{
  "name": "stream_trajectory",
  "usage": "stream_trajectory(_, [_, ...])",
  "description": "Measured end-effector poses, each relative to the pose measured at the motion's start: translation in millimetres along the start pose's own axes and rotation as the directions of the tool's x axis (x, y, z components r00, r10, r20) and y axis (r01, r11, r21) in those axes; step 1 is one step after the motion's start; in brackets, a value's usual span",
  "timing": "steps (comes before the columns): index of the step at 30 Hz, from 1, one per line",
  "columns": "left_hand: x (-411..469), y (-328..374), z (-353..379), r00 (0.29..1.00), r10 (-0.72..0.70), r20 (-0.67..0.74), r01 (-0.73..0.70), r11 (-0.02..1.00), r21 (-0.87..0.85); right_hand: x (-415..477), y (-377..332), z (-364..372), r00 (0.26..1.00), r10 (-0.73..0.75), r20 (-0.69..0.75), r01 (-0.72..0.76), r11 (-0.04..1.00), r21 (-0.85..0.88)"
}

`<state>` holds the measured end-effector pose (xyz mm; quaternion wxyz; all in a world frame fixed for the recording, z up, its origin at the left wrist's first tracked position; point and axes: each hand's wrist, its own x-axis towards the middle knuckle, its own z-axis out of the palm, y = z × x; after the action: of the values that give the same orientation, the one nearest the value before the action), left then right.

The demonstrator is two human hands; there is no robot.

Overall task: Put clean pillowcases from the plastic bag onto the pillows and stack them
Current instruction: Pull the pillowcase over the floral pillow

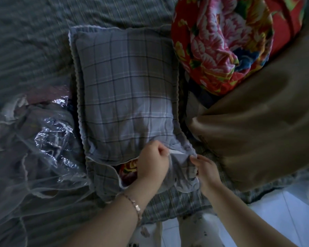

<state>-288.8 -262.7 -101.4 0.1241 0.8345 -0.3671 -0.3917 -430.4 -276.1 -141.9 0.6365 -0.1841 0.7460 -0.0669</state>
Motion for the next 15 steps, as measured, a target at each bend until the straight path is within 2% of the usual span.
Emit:
stream_trajectory(2, [-6,-15,-16,0.988,-0.095,-0.118,0.085,0.992,-0.09,8,-5,-5,0.998,0.02,-0.052,-0.02,1.0,0.0])
stream_trajectory(4, [-9,-40,-35,0.947,-0.239,-0.213,0.207,0.965,-0.162,22,-9,-9,0.994,0.012,-0.109,-0.026,0.992,-0.122])
stream_trajectory(6, [-3,-75,-59,0.84,-0.438,-0.32,0.353,0.889,-0.29,33,-15,-10,0.989,-0.037,-0.143,-0.01,0.948,-0.319])
stream_trajectory(8, [2,-110,-85,0.714,-0.599,-0.362,0.431,0.784,-0.446,36,-15,-4,0.972,-0.145,-0.182,0.019,0.83,-0.558])
stream_trajectory(9, [5,-122,-93,0.699,-0.626,-0.347,0.438,0.757,-0.485,30,-16,3,0.949,-0.236,-0.208,0.029,0.723,-0.69])
stream_trajectory(10, [5,-132,-99,0.718,-0.619,-0.317,0.437,0.756,-0.487,20,-16,14,0.912,-0.364,-0.189,0.072,0.597,-0.799])
stream_trajectory(11, [3,-136,-103,0.759,-0.588,-0.279,0.43,0.775,-0.463,9,-14,29,0.85,-0.519,-0.094,0.19,0.467,-0.864])
stream_trajectory(12, [2,-134,-101,0.807,-0.538,-0.243,0.408,0.806,-0.428,-2,-12,44,0.735,-0.675,0.07,0.379,0.322,-0.867])
stream_trajectory(13, [-1,-129,-99,0.847,-0.486,-0.215,0.38,0.837,-0.392,-15,-8,61,0.596,-0.759,0.261,0.555,0.155,-0.817])
stream_trajectory(14, [-4,-124,-99,0.878,-0.434,-0.203,0.345,0.866,-0.361,-27,-4,80,0.476,-0.772,0.422,0.661,-0.002,-0.75])
stream_trajectory(15, [-6,-118,-98,0.9,-0.386,-0.204,0.308,0.892,-0.33,-33,-1,96,0.406,-0.743,0.532,0.701,-0.12,-0.703])
